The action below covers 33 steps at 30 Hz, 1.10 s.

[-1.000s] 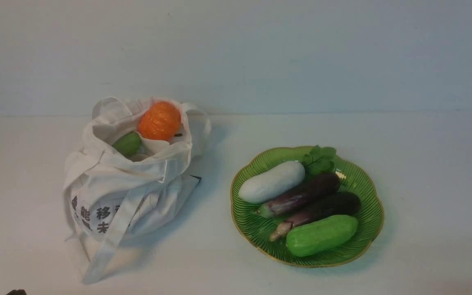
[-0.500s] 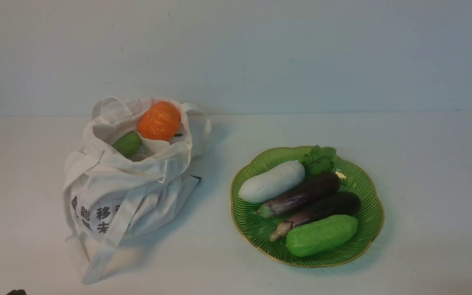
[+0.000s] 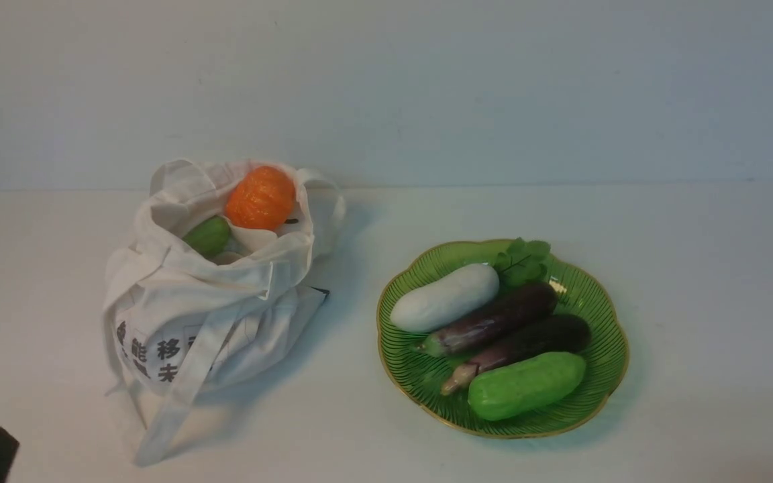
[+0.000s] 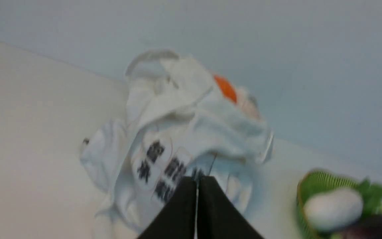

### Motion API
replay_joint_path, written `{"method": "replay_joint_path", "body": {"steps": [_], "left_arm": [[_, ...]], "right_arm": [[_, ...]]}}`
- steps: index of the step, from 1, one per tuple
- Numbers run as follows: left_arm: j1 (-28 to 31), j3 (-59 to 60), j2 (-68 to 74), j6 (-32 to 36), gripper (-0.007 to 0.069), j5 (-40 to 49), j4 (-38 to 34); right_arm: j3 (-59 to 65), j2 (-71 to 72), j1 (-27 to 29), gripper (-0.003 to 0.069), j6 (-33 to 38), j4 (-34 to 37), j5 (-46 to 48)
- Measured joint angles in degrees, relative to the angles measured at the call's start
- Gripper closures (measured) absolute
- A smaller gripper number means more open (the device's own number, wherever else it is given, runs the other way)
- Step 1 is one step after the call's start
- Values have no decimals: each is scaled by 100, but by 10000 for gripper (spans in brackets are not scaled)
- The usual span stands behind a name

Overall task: Take vegetables from cloth bag on white table place on plate.
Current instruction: 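Reach into the cloth bag and grasp the pumpkin with the left gripper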

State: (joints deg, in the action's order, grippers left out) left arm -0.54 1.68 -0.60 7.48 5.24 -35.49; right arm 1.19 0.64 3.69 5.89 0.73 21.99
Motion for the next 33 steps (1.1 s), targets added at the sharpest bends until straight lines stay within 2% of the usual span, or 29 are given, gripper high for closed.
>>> {"method": "replay_joint_path", "body": {"steps": [1, 2, 3, 5, 9, 10, 13, 17, 19, 20, 21, 22, 25, 30, 33], "left_arm": [[0, 0, 0, -52, 629, -483, -291], [0, 0, 0, -52, 629, -483, -291], [0, -11, 0, -130, 629, -1201, -618], [0, -258, 0, -192, 629, -1904, -784], [0, -1077, 138, -168, 629, -1963, -324], [0, -1711, 432, -149, 629, -1570, 128], [0, -2655, 1275, -144, 629, -242, 871], [0, -3936, 2885, -106, 629, 2143, 1288], [0, -4447, 3639, 16, 629, 3131, 1350], [0, -4447, 3722, 37, 629, 3231, 1354], [0, -4797, 4370, 228, 629, 3924, 1386], [0, -4999, 4747, 361, 629, 4243, 1406], [0, -5493, 5644, 698, 629, 4593, 1416], [-27, -6547, 7098, 1321, 629, 4544, 1410], [-145, -6894, 7489, 1427, 629, 4447, 1449]], "right_arm": [[0, 0, 0, 673, 0, 0, 0], [0, 0, 0, 673, 0, 0, 0], [0, 0, 0, 673, 0, 0, 0], [0, 0, 0, 673, 0, 0, 0], [0, 0, 0, 673, 0, 0, 0], [0, 0, 0, 673, 0, 0, 0], [0, 0, 0, 673, 0, 0, 0], [0, 0, 0, 673, 0, 0, 0], [0, 0, 0, 673, 0, 0, 0], [0, 0, 0, 673, 0, 0, 0], [0, 0, 0, 673, 0, 0, 0], [0, 0, 0, 673, 0, 0, 0], [0, 0, 0, 673, 0, 0, 0], [0, 0, 0, 673, 0, 0, 0], [0, 0, 0, 673, 0, 0, 0]]}}
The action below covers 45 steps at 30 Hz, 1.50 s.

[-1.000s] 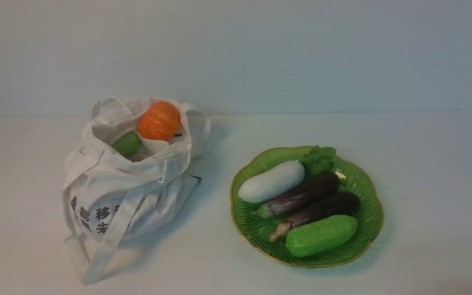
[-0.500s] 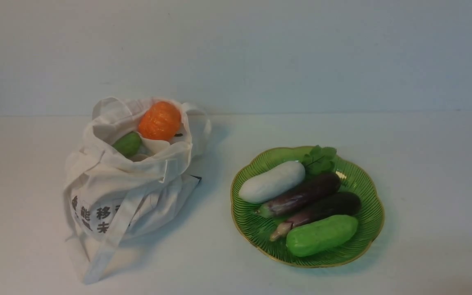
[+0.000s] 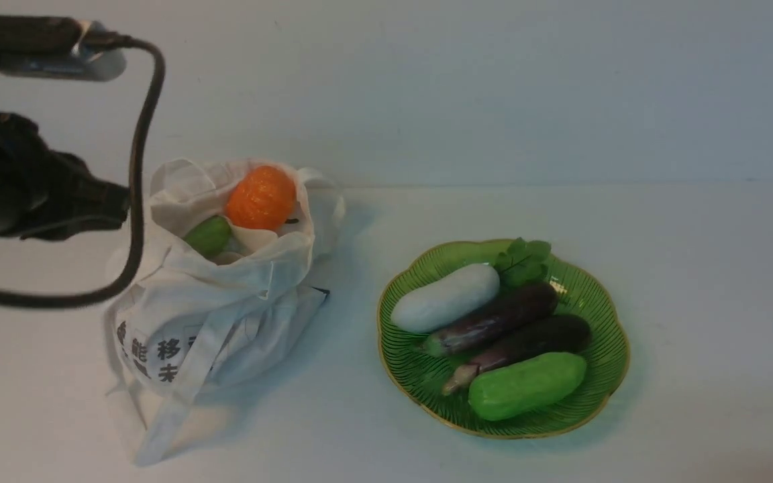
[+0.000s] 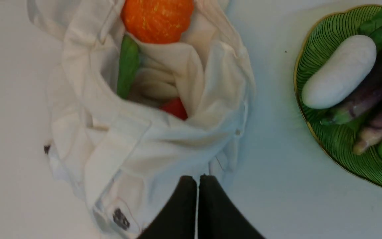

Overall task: Take vegetables from cloth bag on white table place on plate.
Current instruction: 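Reach into the cloth bag and grasp the pumpkin with the left gripper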

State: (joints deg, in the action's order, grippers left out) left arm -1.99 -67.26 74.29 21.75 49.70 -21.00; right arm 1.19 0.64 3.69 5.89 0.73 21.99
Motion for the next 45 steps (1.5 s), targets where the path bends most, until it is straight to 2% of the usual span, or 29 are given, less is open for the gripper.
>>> {"method": "replay_joint_path", "body": {"steps": [5, 8, 12, 15, 18, 19, 20, 23, 24, 26, 30, 33, 36, 40, 42, 45], "left_arm": [[-442, -555, 842, 41, 629, -219, 60], [-763, -1009, 1491, 124, 629, -240, 330], [-1037, -1591, 2299, 222, 624, -566, 984], [-1152, -1901, 2821, 219, 590, -847, 1517], [-1184, -2058, 3163, 146, 528, -1070, 1885], [-1184, -2152, 3363, 54, 459, -1213, 2021], [-1184, -2172, 3434, 5, 441, -1253, 2049], [-1184, -2299, 3775, -249, 285, -1606, 2193], [-1184, -2319, 3910, -332, 206, -1767, 2206], [-1184, -2324, 4085, -403, 120, -1975, 2206], [-1184, -2326, 4360, -528, 25, -2234, 2231], [-1184, -2326, 4483, -539, 18, -2359, 2237], [-1184, -2326, 4552, -560, 43, -2482, 2303], [-1184, -2333, 4638, -591, 129, -2588, 2493], [-1184, -2333, 4649, -705, 207, -2582, 2676], [-1184, -2337, 4649, -842, 206, -2541, 2915]], "right_arm": [[0, 0, 0, 673, 0, 0, 0], [0, 0, 0, 673, 0, 0, 0], [0, 0, 0, 673, 0, 0, 0], [0, 0, 0, 673, 0, 0, 0], [0, 0, 0, 673, 0, 0, 0], [0, 0, 0, 673, 0, 0, 0], [0, 0, 0, 673, 0, 0, 0], [0, 0, 0, 673, 0, 0, 0], [0, 0, 0, 673, 0, 0, 0], [0, 0, 0, 673, 0, 0, 0], [0, 0, 0, 673, 0, 0, 0], [0, 0, 0, 673, 0, 0, 0], [0, 0, 0, 673, 0, 0, 0], [0, 0, 0, 673, 0, 0, 0], [0, 0, 0, 673, 0, 0, 0], [0, 0, 0, 673, 0, 0, 0]]}}
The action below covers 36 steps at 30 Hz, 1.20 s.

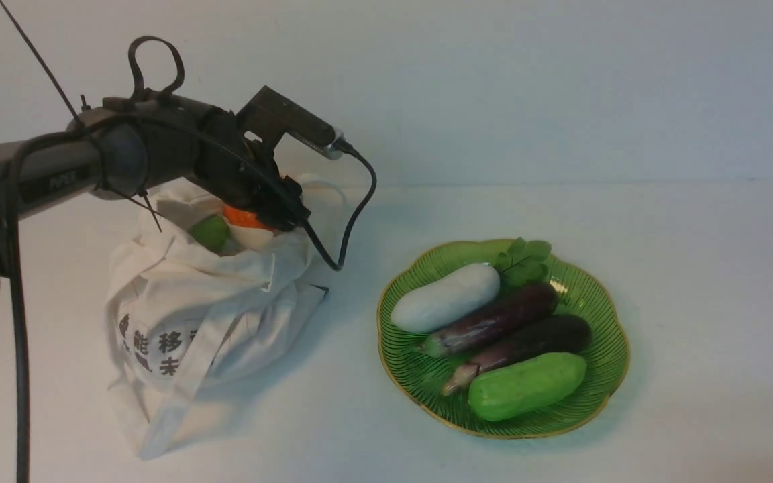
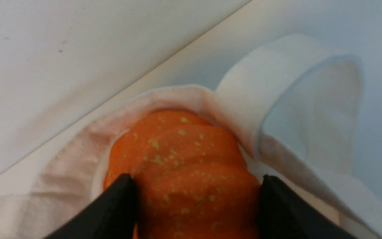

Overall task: Take vegetables from cloth bag on white table place on plate.
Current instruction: 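Reach into the cloth bag and grasp the pumpkin with the left gripper, then move the orange pumpkin from the bag onto the plate with the left gripper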

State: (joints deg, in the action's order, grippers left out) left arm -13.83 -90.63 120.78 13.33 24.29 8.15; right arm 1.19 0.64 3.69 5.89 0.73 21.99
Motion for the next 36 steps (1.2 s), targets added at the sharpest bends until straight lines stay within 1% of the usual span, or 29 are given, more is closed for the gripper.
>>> {"method": "replay_joint_path", "body": {"steps": [2, 6, 14, 18, 22, 23, 24, 25, 26, 28, 31, 36], "left_arm": [[-4, 0, -60, -118, 206, 219, 252], [-4, 0, -344, -274, 206, 567, 385], [-4, 0, -1365, -379, 206, 1035, 106], [-4, 0, -1772, -379, 206, 1332, -152], [-121, 0, -2258, -374, 206, 1886, -1095], [-205, 0, -2332, -328, 206, 1997, -1330], [-413, 0, -2420, -129, 206, 2165, -1733], [-744, 0, -2435, 206, 206, 2318, -2154], [-788, 0, -2435, 253, 206, 2336, -2199], [-1354, 0, -2277, 788, 206, 2434, -2584], [-1909, 0, -1919, 1162, 206, 2466, -2770], [-2406, 0, -1245, 1287, 206, 2296, -2791]], "right_arm": [[0, 0, 0, 673, 0, 0, 0], [0, 0, 0, 673, 0, 0, 0], [0, 0, 0, 673, 0, 0, 0], [0, 0, 0, 673, 0, 0, 0], [0, 0, 0, 673, 0, 0, 0], [0, 0, 0, 673, 0, 0, 0], [0, 0, 0, 673, 0, 0, 0], [0, 0, 0, 673, 0, 0, 0], [0, 0, 0, 673, 0, 0, 0], [0, 0, 0, 673, 0, 0, 0], [0, 0, 0, 673, 0, 0, 0], [0, 0, 0, 673, 0, 0, 0]]}}
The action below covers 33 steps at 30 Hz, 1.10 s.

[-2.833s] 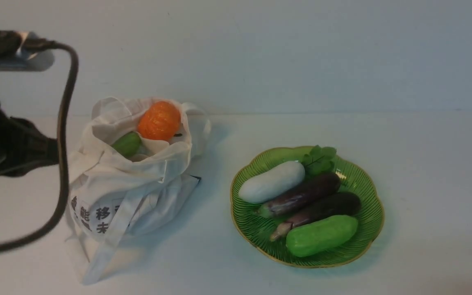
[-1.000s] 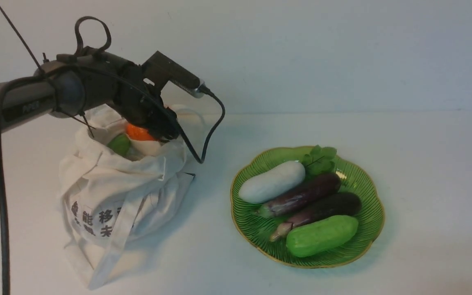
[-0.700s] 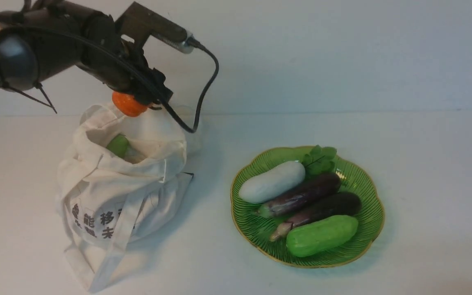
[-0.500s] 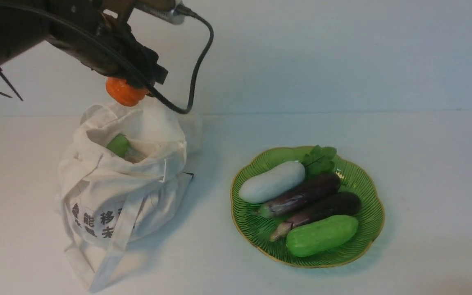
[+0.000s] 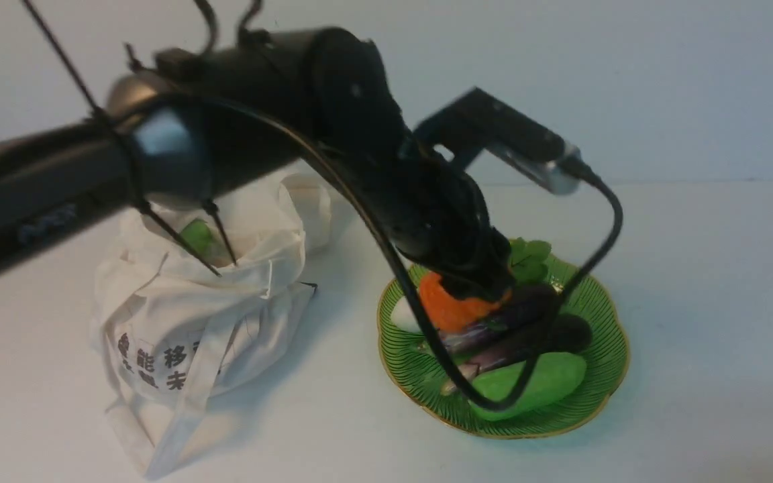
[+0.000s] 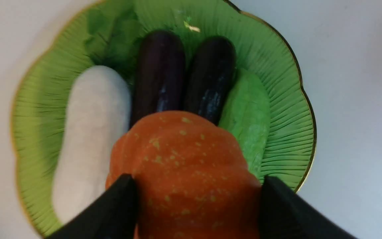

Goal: Take vegetables from cloth bag on white table place on plate.

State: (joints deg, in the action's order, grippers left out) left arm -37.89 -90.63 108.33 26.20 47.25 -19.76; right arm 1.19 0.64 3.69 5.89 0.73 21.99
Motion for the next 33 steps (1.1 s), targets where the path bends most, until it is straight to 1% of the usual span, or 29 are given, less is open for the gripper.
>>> {"method": "replay_joint_path", "body": {"steps": [3, 7, 9, 10, 11, 13, 14, 15, 18, 21, 22, 23, 24, 25, 26, 27, 28, 29, 30, 31, 33], "left_arm": [[-144, 0, 367, 7, 206, -320, -6], [-165, 0, 585, 20, 200, -721, -16], [-165, 0, 624, -20, 151, -858, -16], [-165, 0, 624, -28, 106, -876, -16], [-165, 0, 624, -34, 90, -875, -16], [-165, 0, 613, -45, -2, -905, 8], [-165, 0, 599, -45, -32, -905, 28], [-165, 0, 570, -89, -47, -905, 71], [-165, -28, 454, -286, -58, -882, 210], [-148, -216, 164, -820, -45, -624, 622], [-124, -388, -85, -1235, 5, -361, 954], [-120, -411, -121, -1288, 14, -361, 954], [-98, -500, -278, -1511, 56, -177, 1215], [-34, -693, -679, -1998, 202, 141, 1770], [3, -771, -933, -2246, 295, 297, 2107], [16, -792, -1039, -2290, 295, 325, 2174], [79, -827, -1446, -2620, 451, 494, 2674], [87, -828, -1505, -2678, 484, 510, 2730], [159, -833, -1996, -3002, 569, 645, 3103], [196, -833, -2244, -3151, 591, 710, 3237], [243, -833, -2622, -3351, 612, 802, 3373]], "right_arm": [[0, 0, 0, 673, 0, 0, 0], [0, 0, 0, 673, 0, 0, 0], [0, 0, 0, 673, 0, 0, 0], [0, 0, 0, 673, 0, 0, 0], [0, 0, 0, 673, 0, 0, 0], [0, 0, 0, 673, 0, 0, 0], [0, 0, 0, 673, 0, 0, 0], [0, 0, 0, 673, 0, 0, 0], [0, 0, 0, 673, 0, 0, 0], [0, 0, 0, 673, 0, 0, 0], [0, 0, 0, 673, 0, 0, 0], [0, 0, 0, 673, 0, 0, 0], [0, 0, 0, 673, 0, 0, 0], [0, 0, 0, 673, 0, 0, 0], [0, 0, 0, 673, 0, 0, 0], [0, 0, 0, 673, 0, 0, 0], [0, 0, 0, 673, 0, 0, 0], [0, 0, 0, 673, 0, 0, 0], [0, 0, 0, 673, 0, 0, 0], [0, 0, 0, 673, 0, 0, 0], [0, 0, 0, 673, 0, 0, 0]]}}
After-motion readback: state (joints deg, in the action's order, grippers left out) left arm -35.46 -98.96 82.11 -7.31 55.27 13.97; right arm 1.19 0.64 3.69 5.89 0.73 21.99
